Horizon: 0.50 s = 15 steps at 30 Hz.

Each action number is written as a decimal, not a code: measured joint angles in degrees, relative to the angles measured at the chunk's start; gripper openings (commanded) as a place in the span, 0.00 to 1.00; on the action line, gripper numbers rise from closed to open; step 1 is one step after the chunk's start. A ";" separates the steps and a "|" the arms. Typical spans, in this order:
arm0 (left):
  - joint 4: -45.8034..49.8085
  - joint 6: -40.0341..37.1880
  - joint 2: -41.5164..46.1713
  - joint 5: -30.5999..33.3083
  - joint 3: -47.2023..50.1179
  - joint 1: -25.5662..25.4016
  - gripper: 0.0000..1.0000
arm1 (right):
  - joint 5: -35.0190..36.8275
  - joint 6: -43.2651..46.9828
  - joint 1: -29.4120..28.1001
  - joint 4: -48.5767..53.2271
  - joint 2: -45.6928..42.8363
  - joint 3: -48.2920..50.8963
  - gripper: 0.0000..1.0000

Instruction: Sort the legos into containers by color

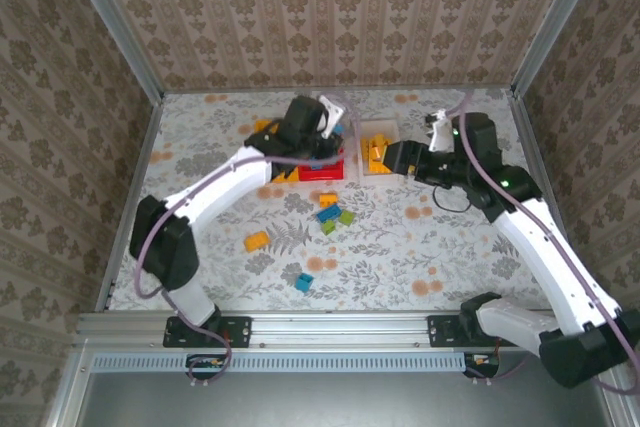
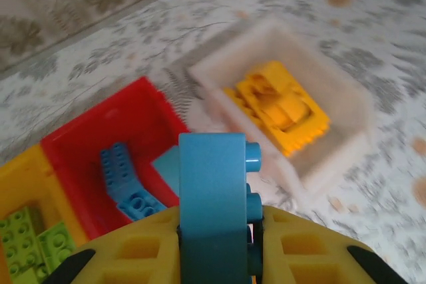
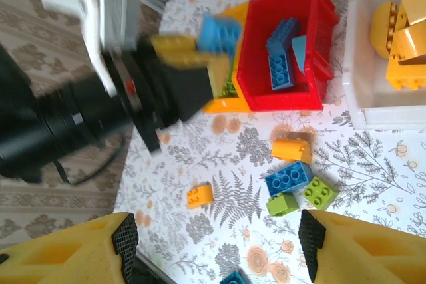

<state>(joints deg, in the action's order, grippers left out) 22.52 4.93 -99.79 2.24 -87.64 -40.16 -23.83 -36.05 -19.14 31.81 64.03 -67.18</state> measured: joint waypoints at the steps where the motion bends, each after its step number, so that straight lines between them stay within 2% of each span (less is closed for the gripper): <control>1: 1.99 1.86 -2.58 0.15 -3.34 1.07 0.20 | 0.90 0.00 -0.94 -0.13 1.29 -0.52 0.67; 6: 11.39 10.25 -16.28 -0.52 -17.44 5.09 0.19 | 5.18 0.02 -5.49 -1.31 6.14 -2.95 0.67; 12: 17.73 15.58 -25.81 -2.05 -23.10 7.32 0.22 | 8.22 0.02 -8.79 -1.90 7.89 -3.34 0.67; 15: 19.58 16.55 -27.69 -2.71 -24.30 7.54 0.29 | 8.81 0.02 -9.40 -1.92 7.96 -3.32 0.67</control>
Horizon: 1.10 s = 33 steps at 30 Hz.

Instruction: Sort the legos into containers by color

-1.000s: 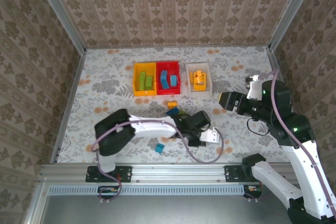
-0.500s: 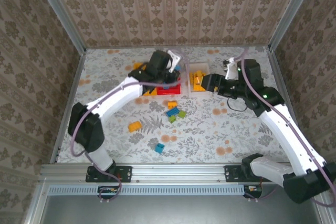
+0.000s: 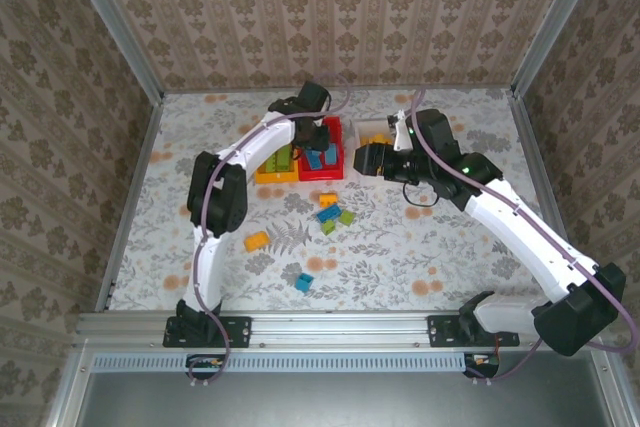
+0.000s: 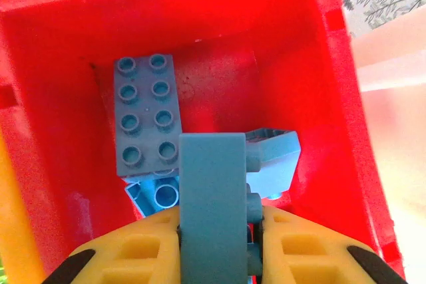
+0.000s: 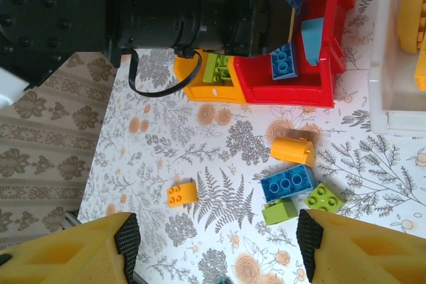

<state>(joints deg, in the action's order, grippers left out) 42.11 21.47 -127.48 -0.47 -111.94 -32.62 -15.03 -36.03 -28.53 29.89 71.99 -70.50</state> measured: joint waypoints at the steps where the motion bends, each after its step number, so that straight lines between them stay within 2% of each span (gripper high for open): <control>1: 0.17 0.22 -0.28 -0.24 -0.37 0.00 0.32 | 0.11 0.00 -0.11 -0.02 0.00 0.00 0.67; 3: 0.42 0.72 -0.57 -0.92 -0.90 -0.02 0.40 | 0.33 0.00 -0.13 -0.13 0.00 0.09 0.67; 8: 0.44 1.57 -0.55 -1.68 -1.09 -0.24 0.49 | 0.72 -0.02 -0.24 -0.15 -0.02 0.94 0.67; 13: 0.35 1.84 1.05 -1.51 0.09 -0.39 0.49 | 1.20 0.04 -0.79 -0.15 -0.02 1.25 0.67; 17: -0.79 2.80 7.98 -0.55 6.01 -0.74 0.48 | 2.03 1.36 -2.56 -0.15 -0.02 1.29 0.67; 20: -2.67 4.61 17.70 1.36 13.31 -1.25 0.49 | 3.26 3.34 -5.62 -0.22 -0.02 1.95 0.68; 25: -5.97 11.10 41.46 7.28 30.69 -2.01 0.50 | 4.59 9.86 -15.13 -1.75 3.13 2.86 0.74; 29: -5.25 18.71 62.95 12.68 45.62 -1.84 0.50 | 5.79 18.23 -24.52 -2.51 13.11 0.94 0.78; 33: 0.52 25.81 81.24 17.33 55.98 -1.79 0.51 | 7.85 27.34 -30.95 -0.92 25.86 -4.92 0.82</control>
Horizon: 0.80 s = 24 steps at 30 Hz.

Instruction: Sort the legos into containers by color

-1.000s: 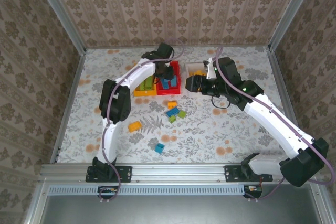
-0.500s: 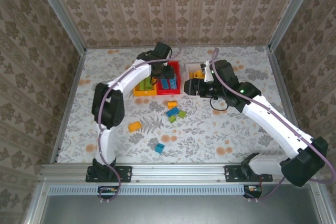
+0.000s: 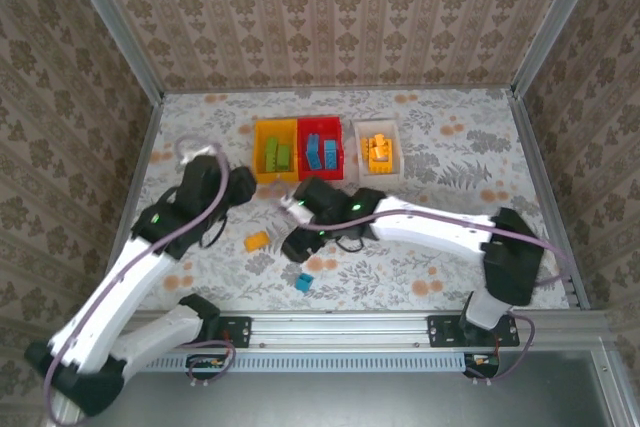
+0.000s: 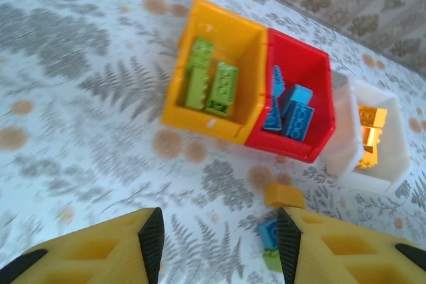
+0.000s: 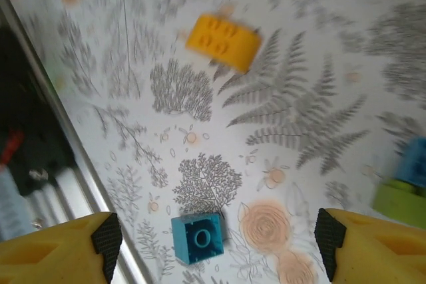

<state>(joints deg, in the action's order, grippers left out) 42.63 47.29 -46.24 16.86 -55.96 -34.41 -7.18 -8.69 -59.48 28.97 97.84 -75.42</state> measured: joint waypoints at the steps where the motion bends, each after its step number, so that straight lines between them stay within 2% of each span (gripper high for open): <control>1: 1.57 1.31 3.32 0.70 1.38 0.00 0.52 | 0.68 1.88 -1.01 0.57 2.78 -1.73 0.82; 6: 11.56 7.93 18.49 3.63 4.24 0.00 0.56 | 4.07 9.31 -2.80 3.45 15.43 -11.82 0.86; 9: 16.92 10.58 23.21 4.46 4.20 0.00 0.55 | 6.01 12.20 -2.73 4.98 22.01 -18.23 0.86; 16: 25.35 13.64 27.69 4.85 4.13 0.00 0.55 | 10.93 15.47 -2.67 7.21 31.28 -25.46 0.88; 24: 28.26 13.84 28.37 4.87 3.65 0.00 0.55 | 15.23 15.02 -2.56 10.75 38.69 -37.66 0.86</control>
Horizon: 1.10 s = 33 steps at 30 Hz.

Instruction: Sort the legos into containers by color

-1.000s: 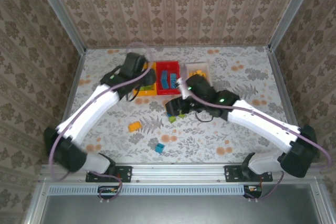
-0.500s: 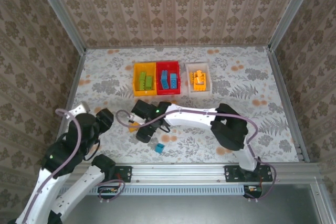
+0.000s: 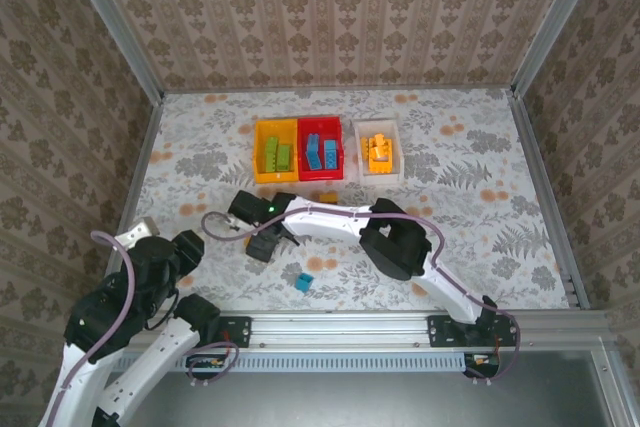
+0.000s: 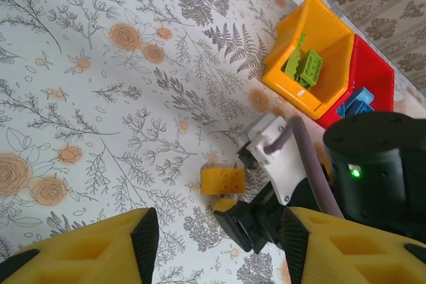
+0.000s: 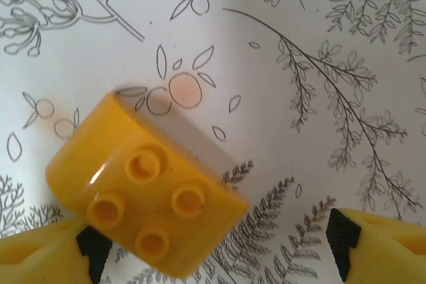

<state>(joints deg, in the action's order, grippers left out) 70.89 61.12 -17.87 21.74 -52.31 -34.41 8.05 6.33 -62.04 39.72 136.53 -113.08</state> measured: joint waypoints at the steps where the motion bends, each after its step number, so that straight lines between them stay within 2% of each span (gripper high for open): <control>1: 0.15 0.00 0.00 0.00 -0.24 0.00 0.54 | 0.42 -0.26 0.00 0.44 0.55 -1.09 0.85; 13: -0.76 -0.26 0.81 -0.39 -0.59 0.00 0.54 | -0.39 -2.71 0.26 2.75 4.42 -7.56 0.62; 21: -1.25 -0.28 0.85 -1.55 1.01 0.00 0.54 | -3.82 -5.62 1.27 3.26 5.84 -9.79 0.35; 25: -2.34 -0.28 1.05 -2.49 2.60 0.00 0.55 | -3.98 -7.02 1.81 2.49 5.66 -9.60 0.28; 29: -4.76 -0.98 0.90 -4.24 4.20 0.00 0.55 | -3.98 -9.49 2.97 0.09 2.05 -3.74 0.26; 33: -8.94 -2.78 -1.99 -7.69 4.85 0.00 0.55 | -3.58 -12.90 5.27 -1.64 -7.13 5.86 0.25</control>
<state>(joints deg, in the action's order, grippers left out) 61.95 58.35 -19.86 14.04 -47.46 -34.41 4.47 -6.57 -56.77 38.09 129.40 -107.22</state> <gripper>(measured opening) 0.551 0.327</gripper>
